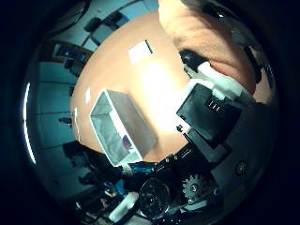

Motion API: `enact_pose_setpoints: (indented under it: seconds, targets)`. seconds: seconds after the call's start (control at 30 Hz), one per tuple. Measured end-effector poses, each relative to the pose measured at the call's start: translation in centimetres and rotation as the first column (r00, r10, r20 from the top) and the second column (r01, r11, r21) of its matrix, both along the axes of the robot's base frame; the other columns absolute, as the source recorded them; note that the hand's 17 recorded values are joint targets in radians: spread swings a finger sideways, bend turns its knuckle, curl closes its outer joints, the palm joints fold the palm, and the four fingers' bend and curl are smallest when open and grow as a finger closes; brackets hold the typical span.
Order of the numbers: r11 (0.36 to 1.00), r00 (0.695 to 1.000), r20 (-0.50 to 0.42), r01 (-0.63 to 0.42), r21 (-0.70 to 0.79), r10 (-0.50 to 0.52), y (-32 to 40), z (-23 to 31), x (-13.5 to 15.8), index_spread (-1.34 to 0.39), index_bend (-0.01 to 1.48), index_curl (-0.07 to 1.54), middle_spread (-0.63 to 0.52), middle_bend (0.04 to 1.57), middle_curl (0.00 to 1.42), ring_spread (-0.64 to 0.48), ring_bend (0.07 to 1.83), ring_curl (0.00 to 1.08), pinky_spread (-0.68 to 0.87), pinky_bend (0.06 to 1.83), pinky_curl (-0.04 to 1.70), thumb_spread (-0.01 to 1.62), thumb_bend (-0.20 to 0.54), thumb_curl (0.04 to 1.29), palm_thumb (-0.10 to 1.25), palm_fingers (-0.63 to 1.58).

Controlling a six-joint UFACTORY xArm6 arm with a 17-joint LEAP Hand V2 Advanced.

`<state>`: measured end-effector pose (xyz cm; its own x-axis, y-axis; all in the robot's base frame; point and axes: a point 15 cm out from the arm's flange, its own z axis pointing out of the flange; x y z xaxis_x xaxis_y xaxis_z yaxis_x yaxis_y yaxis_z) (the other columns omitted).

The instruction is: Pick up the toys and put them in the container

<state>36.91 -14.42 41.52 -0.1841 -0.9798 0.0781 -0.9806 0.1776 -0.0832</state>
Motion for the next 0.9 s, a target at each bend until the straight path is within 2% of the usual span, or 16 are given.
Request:
enact_pose_setpoints:
  seconds: [0.2, 0.47, 0.9]
  targets:
    - [0.993, 0.992, 0.038, -0.121, 0.008, 0.121, 8.9, 2.3, 1.0, -0.47, 0.61, 0.95, -0.24, 1.08, 0.84, -0.27, 1.21, 0.67, -0.35, 1.02, 0.84, 0.75, -0.023, 0.73, 0.97, 1.07]
    - [0.967, 0.966, 0.064, -0.254, 0.022, 0.252, 19.0, 3.4, 0.9, -0.47, 0.61, 0.96, -0.25, 1.08, 0.84, -0.28, 1.21, 0.67, -0.34, 0.99, 0.88, 0.73, -0.023, 0.74, 0.97, 1.07]
    - [0.927, 0.927, 0.046, -0.375, 0.029, 0.373, 28.2, 2.0, -0.6, -0.48, 0.61, 0.97, -0.25, 1.07, 0.85, -0.27, 1.21, 0.68, -0.36, 0.95, 0.94, 0.73, -0.023, 0.75, 0.97, 1.07]
